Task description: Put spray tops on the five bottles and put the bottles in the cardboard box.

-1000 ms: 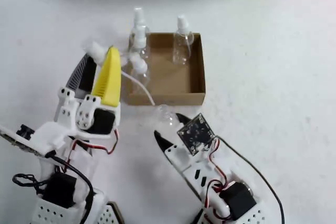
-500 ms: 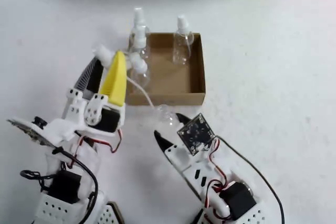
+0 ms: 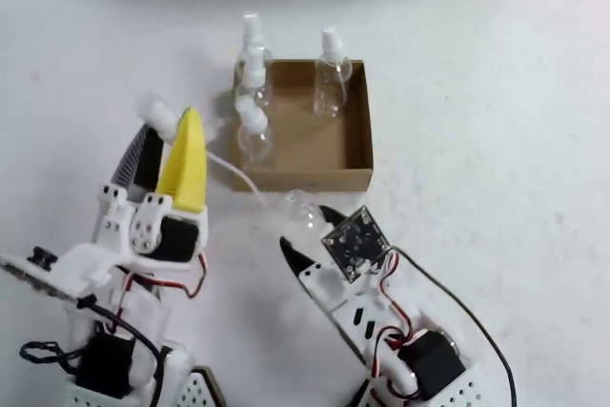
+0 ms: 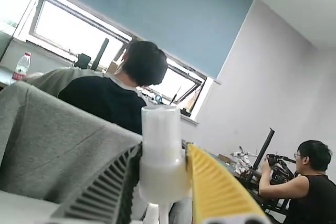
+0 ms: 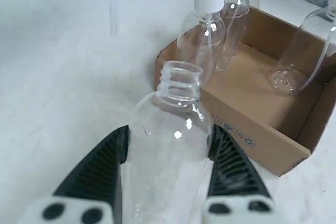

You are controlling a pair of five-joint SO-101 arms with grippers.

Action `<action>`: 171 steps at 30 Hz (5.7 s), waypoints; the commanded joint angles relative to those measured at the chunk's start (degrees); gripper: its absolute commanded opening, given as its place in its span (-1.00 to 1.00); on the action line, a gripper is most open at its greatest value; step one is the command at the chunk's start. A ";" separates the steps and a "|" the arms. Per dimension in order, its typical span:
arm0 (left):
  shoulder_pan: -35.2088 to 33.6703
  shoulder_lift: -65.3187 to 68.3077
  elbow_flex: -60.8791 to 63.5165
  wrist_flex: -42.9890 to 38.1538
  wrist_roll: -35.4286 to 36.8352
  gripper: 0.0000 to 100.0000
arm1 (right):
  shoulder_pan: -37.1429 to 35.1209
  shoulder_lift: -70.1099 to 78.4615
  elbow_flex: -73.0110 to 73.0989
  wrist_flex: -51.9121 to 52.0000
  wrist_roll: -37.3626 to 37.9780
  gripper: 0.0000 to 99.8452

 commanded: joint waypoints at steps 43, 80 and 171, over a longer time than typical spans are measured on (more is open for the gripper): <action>4.70 14.37 -1.41 5.01 3.43 -0.96 | -6.55 -0.48 0.79 -1.80 0.00 -0.97; 17.63 14.37 -1.05 15.38 -1.49 -0.96 | -3.91 -0.48 0.53 -1.80 0.00 -0.97; 27.21 -0.22 14.77 2.11 -1.58 -0.96 | 10.95 50.51 -36.04 -40.40 -5.89 -0.97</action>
